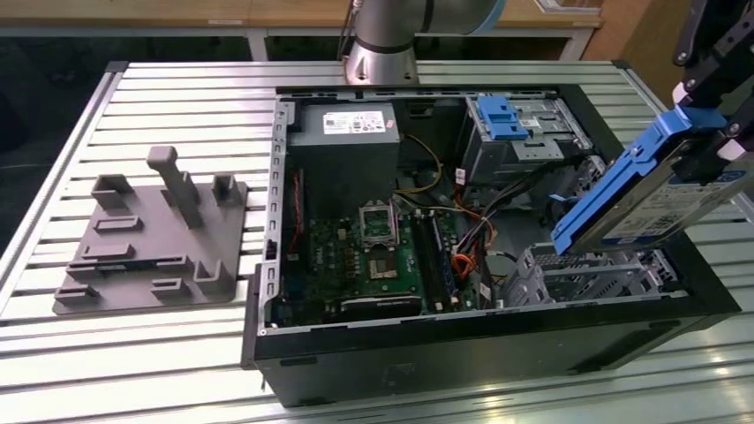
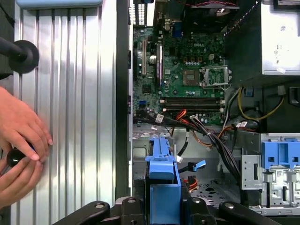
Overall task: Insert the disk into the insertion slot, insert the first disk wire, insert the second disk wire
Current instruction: 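Insert the disk into the insertion slot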
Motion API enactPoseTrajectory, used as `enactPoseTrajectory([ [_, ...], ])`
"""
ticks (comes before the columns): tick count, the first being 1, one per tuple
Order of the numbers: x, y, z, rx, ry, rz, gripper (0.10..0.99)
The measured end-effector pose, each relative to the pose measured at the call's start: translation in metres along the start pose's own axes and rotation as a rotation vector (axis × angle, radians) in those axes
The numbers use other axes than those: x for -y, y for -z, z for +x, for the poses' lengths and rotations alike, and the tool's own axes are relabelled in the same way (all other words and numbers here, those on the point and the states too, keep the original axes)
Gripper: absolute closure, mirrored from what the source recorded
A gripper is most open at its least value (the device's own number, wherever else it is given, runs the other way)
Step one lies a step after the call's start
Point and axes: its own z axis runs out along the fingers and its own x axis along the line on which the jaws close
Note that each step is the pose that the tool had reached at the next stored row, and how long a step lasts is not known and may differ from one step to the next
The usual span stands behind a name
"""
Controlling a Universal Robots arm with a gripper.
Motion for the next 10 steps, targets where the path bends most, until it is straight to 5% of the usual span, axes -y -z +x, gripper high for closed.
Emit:
enactPoseTrajectory([
  [3, 0.0000, 0.0001, 0.0008, 0.0132, 0.001, 0.000, 0.722],
  [10, 0.0000, 0.0001, 0.0008, 0.0164, 0.001, 0.000, 0.722],
])
